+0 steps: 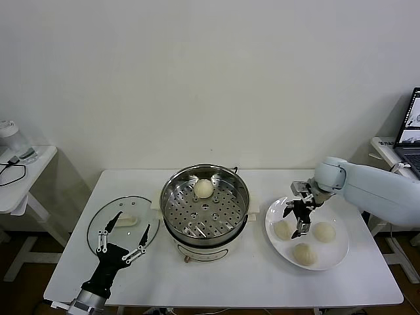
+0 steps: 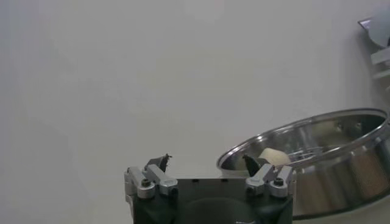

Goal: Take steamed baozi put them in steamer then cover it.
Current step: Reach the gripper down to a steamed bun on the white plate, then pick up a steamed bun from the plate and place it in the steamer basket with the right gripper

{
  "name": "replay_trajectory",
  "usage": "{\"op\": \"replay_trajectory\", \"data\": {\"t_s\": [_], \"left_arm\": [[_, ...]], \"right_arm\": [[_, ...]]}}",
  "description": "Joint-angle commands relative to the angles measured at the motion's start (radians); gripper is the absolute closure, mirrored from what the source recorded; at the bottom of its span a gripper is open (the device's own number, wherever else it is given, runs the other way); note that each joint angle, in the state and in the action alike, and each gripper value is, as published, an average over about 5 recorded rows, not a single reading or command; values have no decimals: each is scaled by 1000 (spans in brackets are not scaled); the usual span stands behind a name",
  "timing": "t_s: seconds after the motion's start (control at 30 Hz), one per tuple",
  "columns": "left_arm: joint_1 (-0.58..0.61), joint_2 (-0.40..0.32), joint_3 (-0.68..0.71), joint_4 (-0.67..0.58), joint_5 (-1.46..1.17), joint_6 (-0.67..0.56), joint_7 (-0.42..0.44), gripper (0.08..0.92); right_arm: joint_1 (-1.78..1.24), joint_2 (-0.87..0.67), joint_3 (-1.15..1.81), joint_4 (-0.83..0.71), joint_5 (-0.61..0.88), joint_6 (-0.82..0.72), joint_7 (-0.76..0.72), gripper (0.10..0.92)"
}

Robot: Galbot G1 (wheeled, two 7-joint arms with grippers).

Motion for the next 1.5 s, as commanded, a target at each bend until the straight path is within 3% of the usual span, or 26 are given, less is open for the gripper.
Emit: {"op": "replay_trajectory", "data": {"t_s": [0.03,0.17,0.37,0.57,0.87,1.13,1.5], "left_arm": [[1,1,-3,2,0,-2,-1,177],[2,5,-9,6,0,-3,-2,177],[3,6,-14,1,-1,-3,-3,177],[4,5,-18,-3,-2,-3,-4,177],[2,6,-13,-14,-2,2,-5,177],[1,8,-7,-24,0,2,-5,177],[-6,14,1,-20,-1,-4,-8,177]], "right_arm": [[-37,21,14,-20,-17,-8,20,203],[-39,26,13,-24,-24,-7,17,218],[-47,33,21,-36,-35,-4,23,324],[-26,23,21,-15,-40,-1,13,370],[281,25,-25,22,9,16,-176,403],[581,154,-130,88,162,3,-266,431],[660,421,-197,152,354,-88,-212,431]]}}
